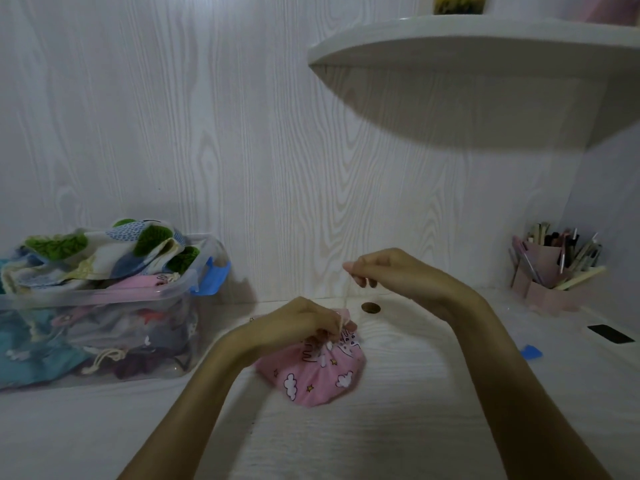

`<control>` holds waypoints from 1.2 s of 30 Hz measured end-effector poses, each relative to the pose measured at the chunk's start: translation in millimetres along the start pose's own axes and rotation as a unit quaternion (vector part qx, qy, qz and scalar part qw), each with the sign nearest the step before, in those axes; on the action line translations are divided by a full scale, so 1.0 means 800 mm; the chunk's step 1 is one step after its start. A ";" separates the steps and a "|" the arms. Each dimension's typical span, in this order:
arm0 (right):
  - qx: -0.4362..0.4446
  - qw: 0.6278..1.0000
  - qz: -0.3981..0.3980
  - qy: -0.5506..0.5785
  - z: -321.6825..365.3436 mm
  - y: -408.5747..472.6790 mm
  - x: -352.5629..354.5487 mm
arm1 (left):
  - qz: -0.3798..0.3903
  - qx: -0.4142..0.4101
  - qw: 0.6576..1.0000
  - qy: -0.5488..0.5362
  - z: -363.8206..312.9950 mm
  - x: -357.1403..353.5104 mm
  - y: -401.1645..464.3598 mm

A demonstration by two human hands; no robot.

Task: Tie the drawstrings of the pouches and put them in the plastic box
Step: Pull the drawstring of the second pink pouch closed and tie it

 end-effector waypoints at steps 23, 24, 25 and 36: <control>0.053 0.986 -0.013 -0.158 -0.009 0.007 -0.016 | -0.001 0.110 0.961 -0.254 0.021 0.028 -0.005; 0.057 0.989 0.003 -0.139 -0.007 0.004 -0.011 | -0.003 0.109 0.962 -0.251 0.020 0.029 -0.005; 0.060 0.991 0.022 -0.118 -0.004 0.001 -0.006 | -0.006 0.111 0.961 -0.254 0.020 0.029 -0.006; 0.032 0.990 0.128 -0.052 0.004 -0.015 0.010 | -0.084 0.121 0.914 -0.378 0.011 0.030 -0.007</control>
Point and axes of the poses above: each hand's wrist, its own y-axis towards the middle knuckle, its own x-axis out of the back of the hand, z = x × y, the point moved 4 cm from there along y, towards the middle knuckle, and after that the axes turned 12 degrees about -z, right-handed, at the moved point
